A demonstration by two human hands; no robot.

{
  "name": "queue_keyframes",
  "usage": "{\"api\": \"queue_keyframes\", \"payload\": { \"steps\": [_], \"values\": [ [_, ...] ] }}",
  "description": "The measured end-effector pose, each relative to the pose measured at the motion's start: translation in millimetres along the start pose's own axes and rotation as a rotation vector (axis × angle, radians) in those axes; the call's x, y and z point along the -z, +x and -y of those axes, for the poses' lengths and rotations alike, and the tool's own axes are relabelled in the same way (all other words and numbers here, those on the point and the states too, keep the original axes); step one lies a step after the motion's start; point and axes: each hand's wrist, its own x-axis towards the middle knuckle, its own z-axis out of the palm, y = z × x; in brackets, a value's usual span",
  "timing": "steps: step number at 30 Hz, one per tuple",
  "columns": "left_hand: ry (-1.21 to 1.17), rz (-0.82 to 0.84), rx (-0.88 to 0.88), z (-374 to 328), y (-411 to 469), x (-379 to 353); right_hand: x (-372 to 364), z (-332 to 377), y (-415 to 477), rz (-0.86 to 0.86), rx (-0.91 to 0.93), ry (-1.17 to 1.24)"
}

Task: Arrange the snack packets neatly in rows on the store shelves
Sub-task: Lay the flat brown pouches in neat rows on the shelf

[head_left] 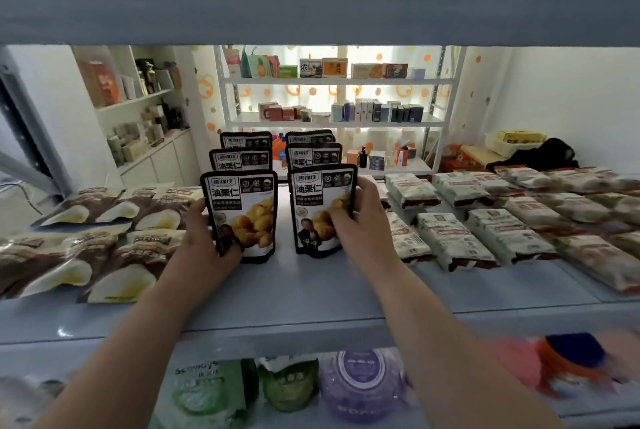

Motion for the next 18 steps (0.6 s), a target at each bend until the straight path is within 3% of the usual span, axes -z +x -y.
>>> {"api": "queue_keyframes", "payload": {
  "steps": [4, 7, 9, 13, 18],
  "values": [
    [-0.105, -0.144, 0.03, -11.5, -20.5, 11.0, 12.7, -2.0, -15.6, 0.021, 0.076, -0.397],
    [0.13, -0.266, -0.083, -25.5, -57.8, 11.8, 17.2, 0.0, -45.8, -0.062, 0.245, -0.569],
    [0.274, -0.159, -0.166, -39.3, -82.5, 5.2, 19.3, -2.0, -63.4, -0.08, 0.395, -0.67],
    [0.54, 0.169, -0.18, -49.1, -102.9, -7.7, 19.0, -5.8, -84.9, 0.248, 0.33, -0.839],
    [0.577, 0.158, -0.165, -38.2, -117.2, -0.3, -5.6, -9.6, -97.5, 0.458, 0.409, -0.955]
  ]
}}
